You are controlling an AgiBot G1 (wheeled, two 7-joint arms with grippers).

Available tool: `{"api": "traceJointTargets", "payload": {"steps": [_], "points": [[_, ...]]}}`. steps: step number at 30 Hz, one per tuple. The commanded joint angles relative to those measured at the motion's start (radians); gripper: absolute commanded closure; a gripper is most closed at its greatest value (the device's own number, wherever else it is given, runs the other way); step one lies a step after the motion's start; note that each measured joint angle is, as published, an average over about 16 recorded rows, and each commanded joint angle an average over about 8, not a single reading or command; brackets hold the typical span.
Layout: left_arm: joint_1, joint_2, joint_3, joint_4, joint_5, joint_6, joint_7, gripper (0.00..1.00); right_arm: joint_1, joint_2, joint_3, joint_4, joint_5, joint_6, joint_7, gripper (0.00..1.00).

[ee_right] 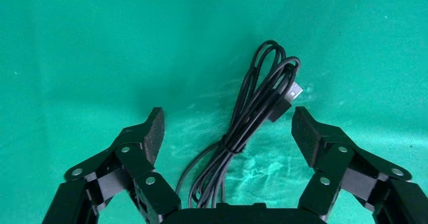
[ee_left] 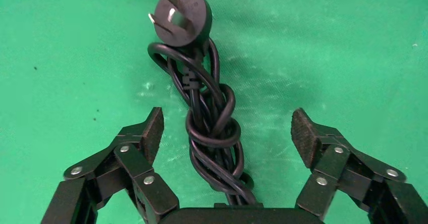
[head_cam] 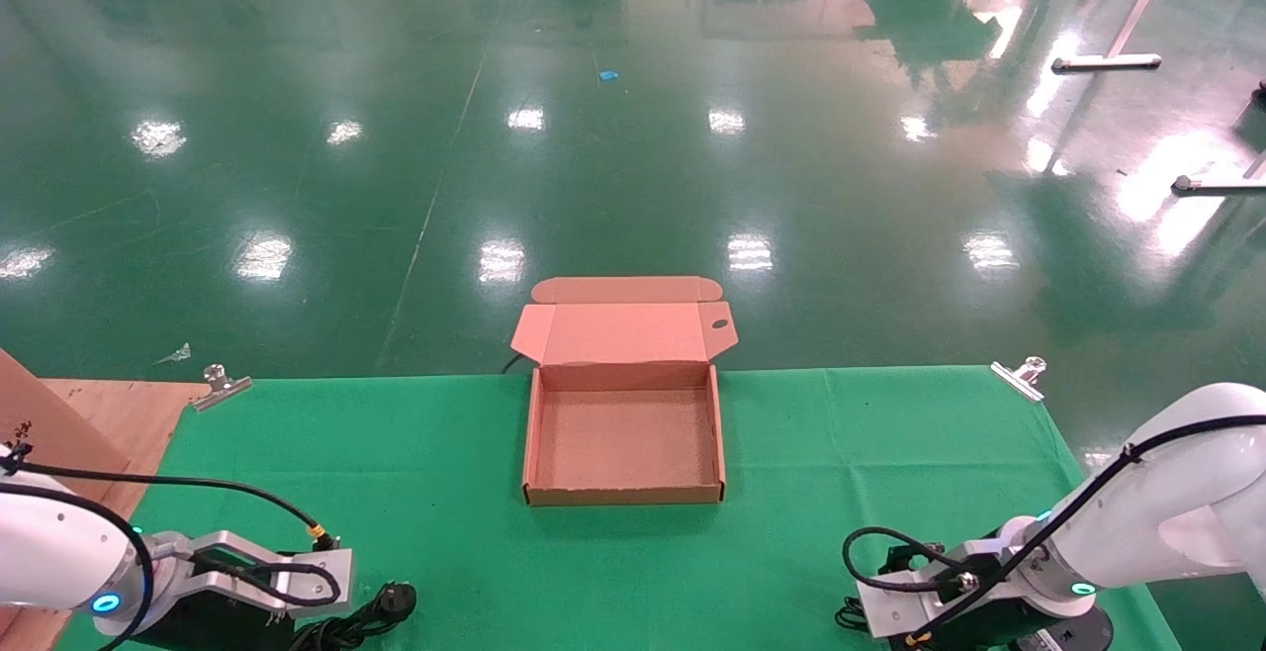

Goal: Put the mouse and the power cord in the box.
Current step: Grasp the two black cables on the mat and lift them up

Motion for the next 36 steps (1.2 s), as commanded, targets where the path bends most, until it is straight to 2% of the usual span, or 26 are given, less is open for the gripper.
{"api": "traceJointTargets", "payload": {"steps": [1, 28, 36], "points": [[0.000, 0.000, -0.001, 0.009, -0.002, -0.004, 0.008, 1.00, 0.004, -0.003, 0.001, -0.012, 0.001, 0.002, -0.011, 1.00], [0.001, 0.012, -0.005, 0.055, -0.007, 0.007, 0.060, 1.00, 0.012, -0.021, 0.010, -0.079, 0.014, 0.015, -0.075, 1.00], [-0.060, 0.000, -0.009, 0.036, -0.013, 0.059, 0.085, 1.00, 0.068, 0.008, 0.034, -0.066, 0.049, -0.021, -0.105, 1.00]]}}
